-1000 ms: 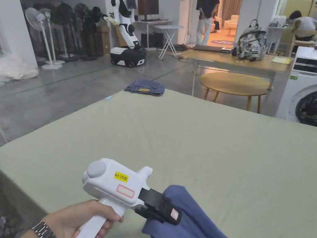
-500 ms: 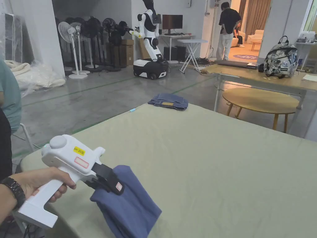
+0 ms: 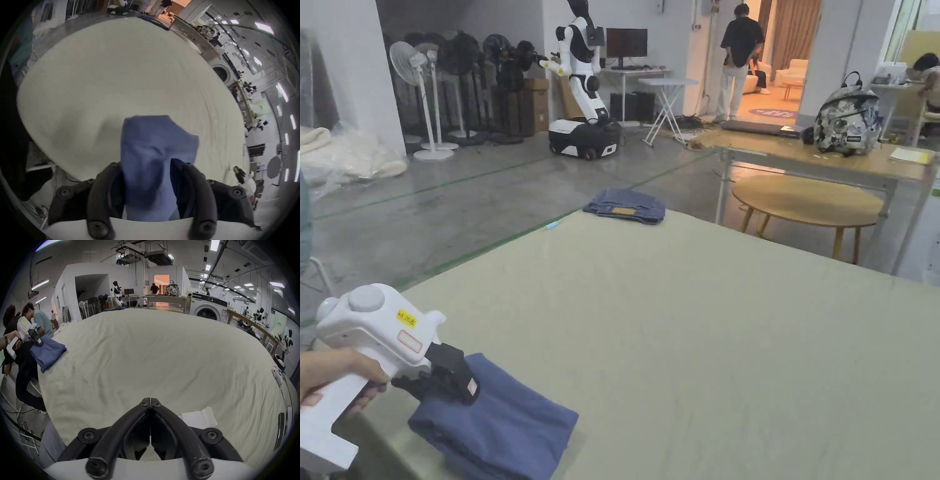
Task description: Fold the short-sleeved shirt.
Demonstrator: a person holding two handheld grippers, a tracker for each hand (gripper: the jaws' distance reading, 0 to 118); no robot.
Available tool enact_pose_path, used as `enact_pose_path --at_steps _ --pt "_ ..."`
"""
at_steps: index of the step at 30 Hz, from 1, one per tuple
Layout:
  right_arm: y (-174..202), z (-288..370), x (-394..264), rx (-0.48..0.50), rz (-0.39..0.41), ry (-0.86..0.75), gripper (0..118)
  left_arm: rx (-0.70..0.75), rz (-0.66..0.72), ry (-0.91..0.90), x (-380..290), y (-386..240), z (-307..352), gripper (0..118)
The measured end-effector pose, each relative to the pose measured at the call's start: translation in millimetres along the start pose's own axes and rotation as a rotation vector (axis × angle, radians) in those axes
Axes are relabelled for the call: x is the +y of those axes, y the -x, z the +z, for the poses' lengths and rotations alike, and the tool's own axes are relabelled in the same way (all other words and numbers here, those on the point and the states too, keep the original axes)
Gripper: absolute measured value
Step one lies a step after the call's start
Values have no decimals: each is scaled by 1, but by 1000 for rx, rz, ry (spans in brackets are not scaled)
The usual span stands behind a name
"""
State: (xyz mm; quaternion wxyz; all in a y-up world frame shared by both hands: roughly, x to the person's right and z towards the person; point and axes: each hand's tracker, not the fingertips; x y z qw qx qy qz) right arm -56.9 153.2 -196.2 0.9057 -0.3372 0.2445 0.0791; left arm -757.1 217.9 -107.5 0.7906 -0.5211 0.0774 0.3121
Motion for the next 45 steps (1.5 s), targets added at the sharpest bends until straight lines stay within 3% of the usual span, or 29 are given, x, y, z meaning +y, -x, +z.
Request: enact_pose_path --at_steps 6,10,12,14,15,19,20,22,23,25,28,34,38,45 --pt "0 1 5 -4 3 -17 0 189 -52 -135 13 4 18 51" --pt "-3 -2 7 -13 -3 -30 0 163 -146 -223 -6 -49 22 51" --pt "-6 -2 7 -19 -10 -35 0 130 -203 -245 -19 -80 14 43" --pt "-11 -1 8 -31 -19 -49 0 108 -309 -279 -37 -115 -3 20" --pt "-14 0 9 -37 -23 -49 0 97 -342 -301 -46 -130 -11 15" --pt "-30 5 13 -61 -53 -72 0 18 -378 -406 -69 -188 -51 8" --pt "-35 6 15 -69 -58 -80 0 27 -383 -405 -75 -205 -62 1" --pt "-45 10 18 -91 -78 -96 0 14 -418 -399 -85 -237 -79 0" --pt "-52 13 20 -100 -90 -108 0 89 -481 -452 -92 -257 -86 0" --pt "-63 18 23 -137 -102 -139 0 104 -532 -490 -104 -288 -101 0" --pt "-81 28 31 -189 -130 -184 0 40 -509 -565 -121 -327 -124 0" --pt "-121 51 47 -319 -162 -319 0 54 -563 -769 -149 -405 -142 0" --pt "-141 65 54 -391 -180 -419 0 31 -569 -940 -159 -436 -135 0" --pt "-157 80 63 -471 -198 -557 0 26 -551 -1022 -156 -453 -129 0"
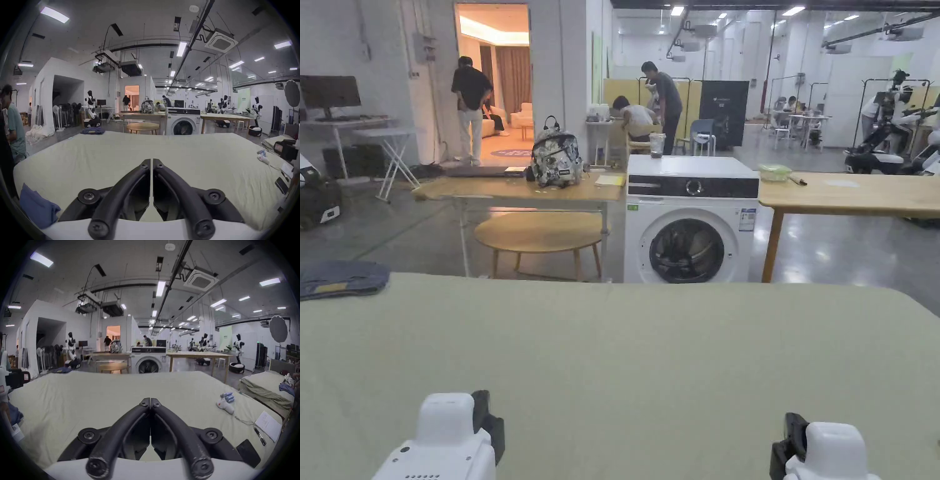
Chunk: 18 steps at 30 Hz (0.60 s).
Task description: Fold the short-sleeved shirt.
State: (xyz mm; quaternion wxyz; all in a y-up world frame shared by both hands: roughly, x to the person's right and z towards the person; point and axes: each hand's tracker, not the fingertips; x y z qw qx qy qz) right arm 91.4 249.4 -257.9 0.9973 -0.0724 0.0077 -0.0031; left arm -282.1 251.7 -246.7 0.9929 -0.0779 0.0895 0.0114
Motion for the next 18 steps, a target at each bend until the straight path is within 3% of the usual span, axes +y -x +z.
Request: enact_pose_path --at_steps 18 --pt "8 -16 7 -11 -18 -14 0 14 -22 -31 9 0 -12 0"
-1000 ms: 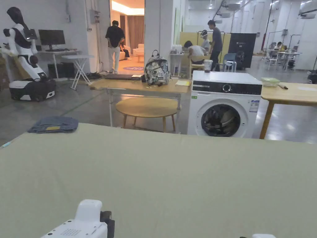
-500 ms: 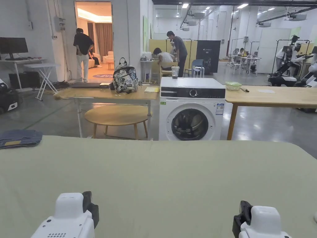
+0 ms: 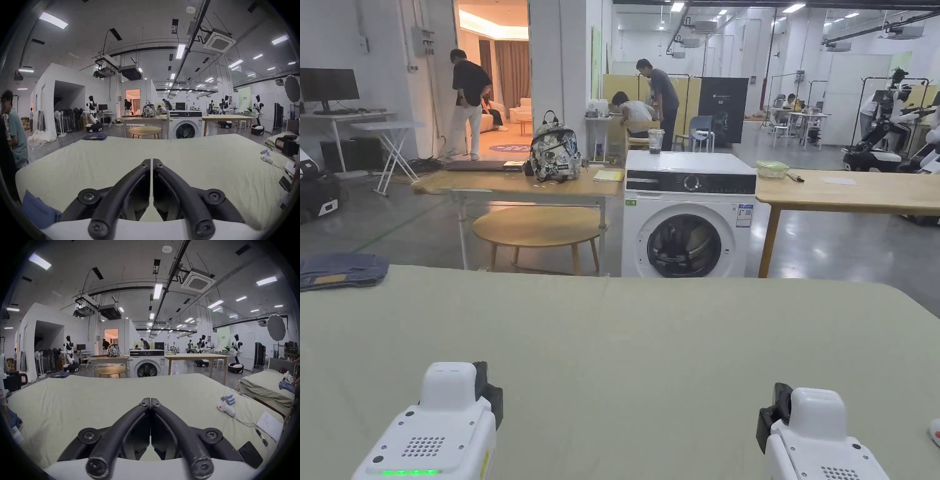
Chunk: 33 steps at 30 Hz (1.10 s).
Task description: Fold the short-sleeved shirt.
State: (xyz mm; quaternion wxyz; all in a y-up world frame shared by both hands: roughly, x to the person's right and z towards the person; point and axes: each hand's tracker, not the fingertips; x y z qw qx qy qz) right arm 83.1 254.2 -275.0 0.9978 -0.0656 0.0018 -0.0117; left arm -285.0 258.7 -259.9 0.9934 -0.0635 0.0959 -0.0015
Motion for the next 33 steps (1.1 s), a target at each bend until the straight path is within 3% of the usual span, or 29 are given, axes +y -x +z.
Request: enact_pose_path --at_steps 20,24,27,28,29,30,33 --pt "1 2 6 9 2 -38 0 8 6 -43 4 -5 5 0" --pt "2 2 4 7 8 -32 2 7 13 -40 3 -5 6 13" --pt "2 3 2 2 11 -31 45 -9 30 -18 2 -4 7 41" --pt "1 3 2 4 10 -28 65 -10 33 -14 1 -4 7 59" --pt "1 3 1 6 7 -20 74 -11 36 -10 0 -4 8 71" --pt "1 3 1 2 5 -16 78 -8 37 -5 -1 -4 7 78" --pt "-1 4 -1 -19 -5 -18 84 -13 41 2 -6 -2 8 80"
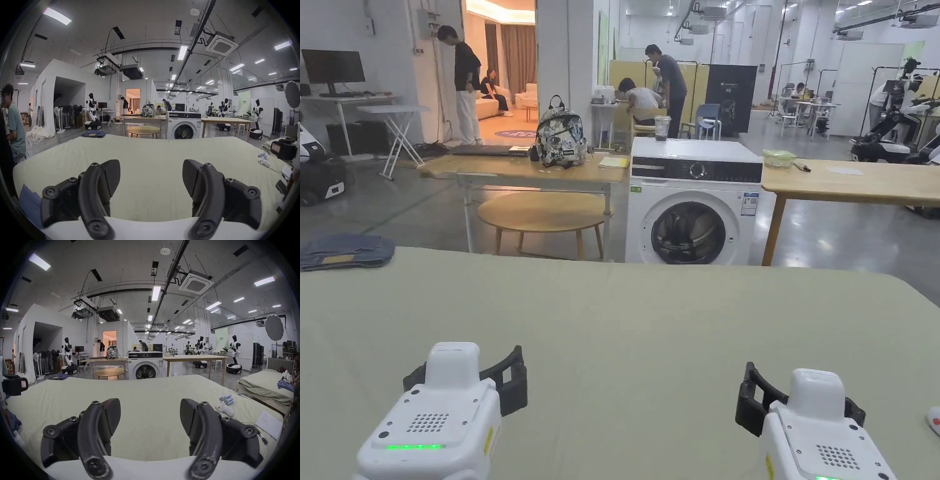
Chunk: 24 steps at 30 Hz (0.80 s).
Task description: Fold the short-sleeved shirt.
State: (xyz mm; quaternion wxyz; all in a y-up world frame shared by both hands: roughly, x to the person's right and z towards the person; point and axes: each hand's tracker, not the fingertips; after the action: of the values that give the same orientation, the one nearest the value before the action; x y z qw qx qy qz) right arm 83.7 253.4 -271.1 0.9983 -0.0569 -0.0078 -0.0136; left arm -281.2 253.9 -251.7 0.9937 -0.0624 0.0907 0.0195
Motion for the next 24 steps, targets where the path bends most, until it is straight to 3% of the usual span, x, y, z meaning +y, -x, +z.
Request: enact_pose_path --at_steps 2,12,15,19,24 --pt "-2 -1 0 -4 -1 9 94 0 -4 1 -1 0 0 84" --pt "-8 0 1 25 -35 33 94 0 5 29 3 -1 2 84" --pt "-4 -1 4 -19 -15 43 94 -7 -9 38 3 -1 1 84" --pt "-7 -3 7 34 -56 59 94 21 -47 42 1 -6 0 84" --pt "0 -7 12 -2 -59 92 94 -8 38 38 2 -2 -1 84"
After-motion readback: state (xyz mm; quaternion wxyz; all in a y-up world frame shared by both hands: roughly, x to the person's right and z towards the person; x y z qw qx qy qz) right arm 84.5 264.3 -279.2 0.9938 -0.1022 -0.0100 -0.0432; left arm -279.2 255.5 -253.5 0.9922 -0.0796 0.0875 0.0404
